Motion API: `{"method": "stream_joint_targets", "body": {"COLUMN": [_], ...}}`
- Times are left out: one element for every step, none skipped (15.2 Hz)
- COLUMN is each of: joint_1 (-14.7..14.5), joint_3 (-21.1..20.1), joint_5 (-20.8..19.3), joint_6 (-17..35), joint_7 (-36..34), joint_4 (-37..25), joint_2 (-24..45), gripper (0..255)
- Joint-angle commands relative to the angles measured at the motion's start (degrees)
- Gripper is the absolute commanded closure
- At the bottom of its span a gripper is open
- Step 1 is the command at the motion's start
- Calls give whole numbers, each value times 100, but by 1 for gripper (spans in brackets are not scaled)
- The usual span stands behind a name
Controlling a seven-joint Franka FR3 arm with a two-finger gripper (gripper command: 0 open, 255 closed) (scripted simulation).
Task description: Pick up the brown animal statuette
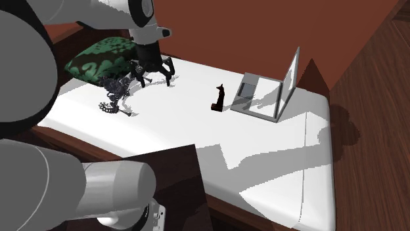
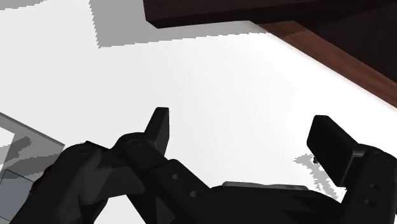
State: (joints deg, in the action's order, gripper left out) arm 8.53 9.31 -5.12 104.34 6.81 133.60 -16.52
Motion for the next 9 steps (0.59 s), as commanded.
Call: {"method": "stream_joint_targets", "body": {"joint_1": [87,123,160,197,235,274,315,357,402], "joint_3": [146,206,265,321,374,425,472,515,555], "joint_5": [-59,-72,-80,-82,-79,-71,-58,-40,-18], "joint_6": [227,302,374,440,502,558,610,656,696], "joint_7": [182,262,342,423,504,585,667,748,830], "joint_4": [-172,-286,-406,-533,-666,-805,-952,-1104,-1263], "joint_2": [405,599,796,994,1194,1395,1598,1802,2008], "gripper": [0,0,0,0,0,0,0,0,0]}}
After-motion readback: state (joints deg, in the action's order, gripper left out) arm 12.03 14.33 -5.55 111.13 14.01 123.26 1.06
